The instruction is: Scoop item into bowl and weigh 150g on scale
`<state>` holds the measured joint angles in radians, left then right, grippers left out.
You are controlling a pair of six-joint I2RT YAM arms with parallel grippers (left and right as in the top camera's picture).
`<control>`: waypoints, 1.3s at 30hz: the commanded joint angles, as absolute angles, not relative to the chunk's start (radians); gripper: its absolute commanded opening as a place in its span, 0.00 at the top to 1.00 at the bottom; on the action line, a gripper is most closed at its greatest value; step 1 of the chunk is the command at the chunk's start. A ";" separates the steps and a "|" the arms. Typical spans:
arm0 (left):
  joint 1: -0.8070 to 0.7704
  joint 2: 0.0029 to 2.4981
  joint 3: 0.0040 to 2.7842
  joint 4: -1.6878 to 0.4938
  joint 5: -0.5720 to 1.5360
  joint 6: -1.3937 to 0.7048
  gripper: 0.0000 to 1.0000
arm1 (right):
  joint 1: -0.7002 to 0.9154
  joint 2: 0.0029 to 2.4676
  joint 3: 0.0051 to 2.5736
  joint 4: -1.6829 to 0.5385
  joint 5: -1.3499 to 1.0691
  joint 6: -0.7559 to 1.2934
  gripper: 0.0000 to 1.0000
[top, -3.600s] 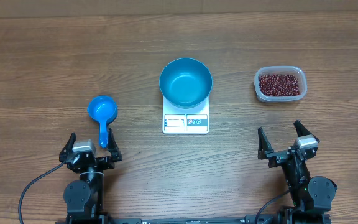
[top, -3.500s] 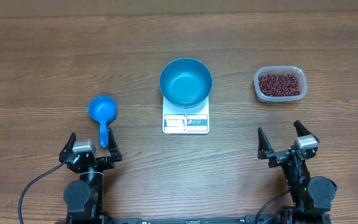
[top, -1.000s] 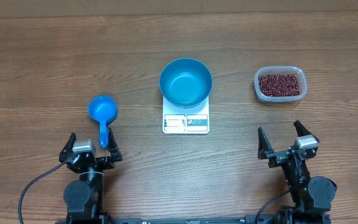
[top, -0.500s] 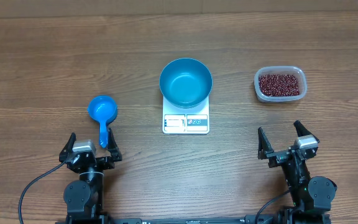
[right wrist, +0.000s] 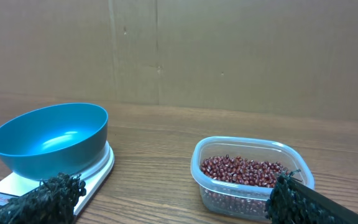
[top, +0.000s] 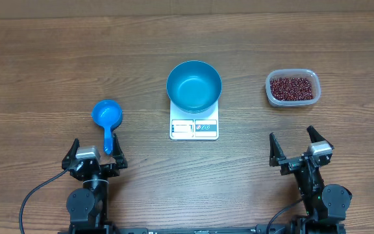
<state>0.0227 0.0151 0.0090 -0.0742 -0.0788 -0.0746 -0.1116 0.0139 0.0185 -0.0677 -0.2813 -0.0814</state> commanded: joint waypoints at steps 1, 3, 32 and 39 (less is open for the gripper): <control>0.034 0.004 0.005 -0.073 -0.070 -0.060 0.00 | -0.117 0.003 0.009 -0.062 -0.274 -0.075 0.00; 0.034 0.004 0.005 -0.072 -0.070 -0.059 0.01 | -0.117 0.003 0.009 -0.062 -0.274 -0.075 0.00; 0.034 0.004 0.010 -0.078 -0.052 -0.059 0.01 | -0.117 0.003 0.009 -0.062 -0.274 -0.075 0.00; 0.034 0.004 0.012 -0.087 -0.052 -0.059 0.00 | -0.117 0.003 0.009 -0.062 -0.274 -0.075 0.00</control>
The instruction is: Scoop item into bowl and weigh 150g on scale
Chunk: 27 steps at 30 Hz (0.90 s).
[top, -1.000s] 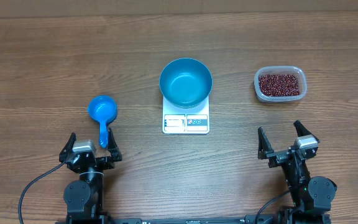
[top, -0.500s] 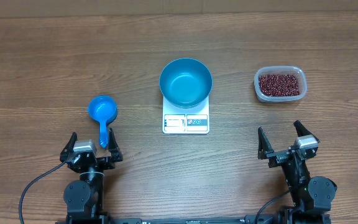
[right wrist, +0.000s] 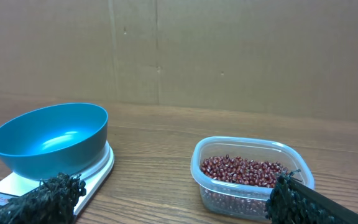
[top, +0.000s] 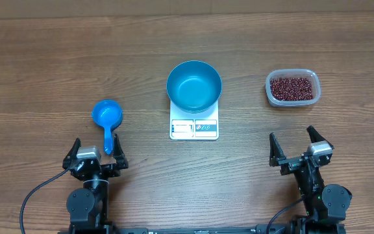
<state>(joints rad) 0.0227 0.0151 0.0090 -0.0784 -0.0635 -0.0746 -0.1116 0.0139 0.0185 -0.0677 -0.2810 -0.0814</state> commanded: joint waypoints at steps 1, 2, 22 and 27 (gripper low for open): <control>0.034 0.004 0.016 -0.093 -0.052 -0.059 0.00 | -0.117 0.003 0.009 -0.062 -0.274 -0.075 0.00; 0.034 0.004 0.023 -0.104 -0.052 -0.059 0.00 | -0.117 0.003 0.009 -0.062 -0.274 -0.075 0.00; 0.034 0.165 0.347 -0.410 -0.059 -0.059 0.01 | -0.117 0.003 0.009 -0.062 -0.274 -0.075 0.00; 0.034 0.327 0.477 -0.492 -0.051 -0.059 0.01 | -0.117 0.003 0.009 -0.062 -0.274 -0.075 0.00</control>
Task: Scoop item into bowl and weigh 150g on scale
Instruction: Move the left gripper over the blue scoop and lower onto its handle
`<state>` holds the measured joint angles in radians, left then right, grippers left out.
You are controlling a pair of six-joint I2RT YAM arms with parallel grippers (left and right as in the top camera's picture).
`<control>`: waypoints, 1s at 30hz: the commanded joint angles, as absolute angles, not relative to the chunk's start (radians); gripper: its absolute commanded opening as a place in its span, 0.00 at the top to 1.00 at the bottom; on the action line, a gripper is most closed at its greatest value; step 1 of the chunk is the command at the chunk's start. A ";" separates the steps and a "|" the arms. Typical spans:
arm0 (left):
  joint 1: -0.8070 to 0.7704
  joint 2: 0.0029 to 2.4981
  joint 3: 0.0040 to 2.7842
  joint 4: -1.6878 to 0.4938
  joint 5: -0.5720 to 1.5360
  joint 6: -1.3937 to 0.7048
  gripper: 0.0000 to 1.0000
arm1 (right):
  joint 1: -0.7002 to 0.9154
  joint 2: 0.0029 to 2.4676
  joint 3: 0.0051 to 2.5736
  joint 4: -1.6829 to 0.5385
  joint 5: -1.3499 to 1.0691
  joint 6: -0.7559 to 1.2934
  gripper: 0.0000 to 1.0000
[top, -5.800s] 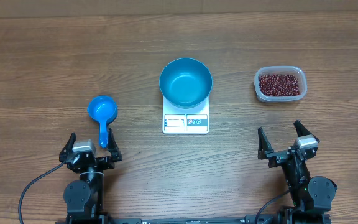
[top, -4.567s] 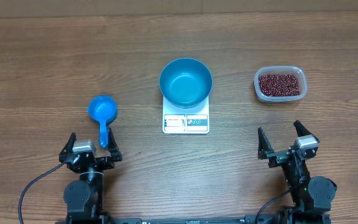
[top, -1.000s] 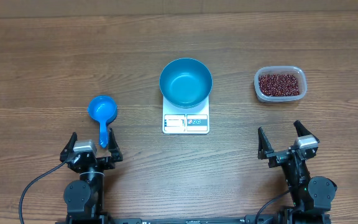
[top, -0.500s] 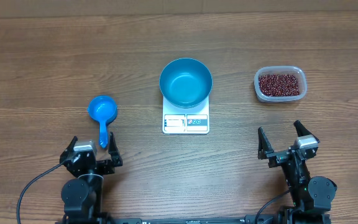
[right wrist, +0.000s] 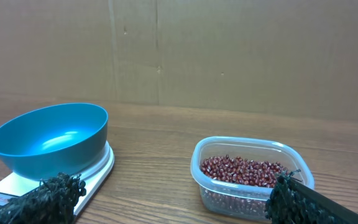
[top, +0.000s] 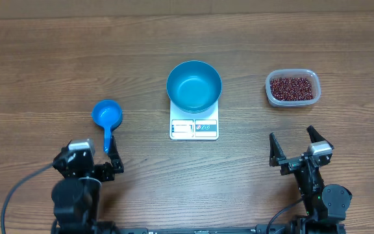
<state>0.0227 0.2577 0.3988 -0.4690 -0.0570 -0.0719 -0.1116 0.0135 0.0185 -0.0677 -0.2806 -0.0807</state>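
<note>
An empty blue bowl (top: 194, 85) sits on a white scale (top: 194, 129) at the table's middle. To its left lies a blue scoop (top: 106, 115), its handle pointing toward the near edge. My left gripper (top: 88, 157) is open just behind the handle's end, holding nothing. At the right stands a clear tub of red beans (top: 292, 88). My right gripper (top: 295, 146) is open near the front edge, well short of the tub. The right wrist view shows the bowl (right wrist: 48, 137), the scale (right wrist: 95, 171) and the tub (right wrist: 247, 171) beyond the open right gripper (right wrist: 173, 202).
The wooden table (top: 37, 58) carries only these items. A brown cardboard wall (right wrist: 229, 56) stands behind the table's far edge. Black cables trail from both arm bases at the near edge.
My left arm has shifted a little to the left and turned, with its gripper still open behind the scoop handle. The right arm, scoop, bowl and tub have not moved.
At both earlier moments the two grippers rested open at the near edge, with the scoop, bowl, scale and bean tub where they are now. Only my left arm has since moved, slightly leftward.
</note>
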 commanded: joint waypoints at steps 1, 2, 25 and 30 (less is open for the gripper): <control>0.034 0.365 0.510 -0.515 -0.047 -0.059 0.00 | -0.117 0.003 0.009 -0.062 -0.274 -0.075 0.00; 0.034 0.397 0.540 -0.535 -0.044 -0.059 0.01 | -0.117 0.003 0.009 -0.062 -0.274 -0.075 0.00; 0.034 1.212 1.300 -1.213 0.019 -0.112 0.00 | -0.117 0.003 0.009 -0.062 -0.274 -0.075 0.00; 0.034 1.335 1.311 -1.253 0.019 -0.112 0.00 | -0.117 0.003 0.009 -0.062 -0.274 -0.075 0.00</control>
<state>0.0284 1.2873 1.2877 -1.2423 0.0032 -0.1001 -0.1116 0.0139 0.0185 -0.0677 -0.2810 -0.0814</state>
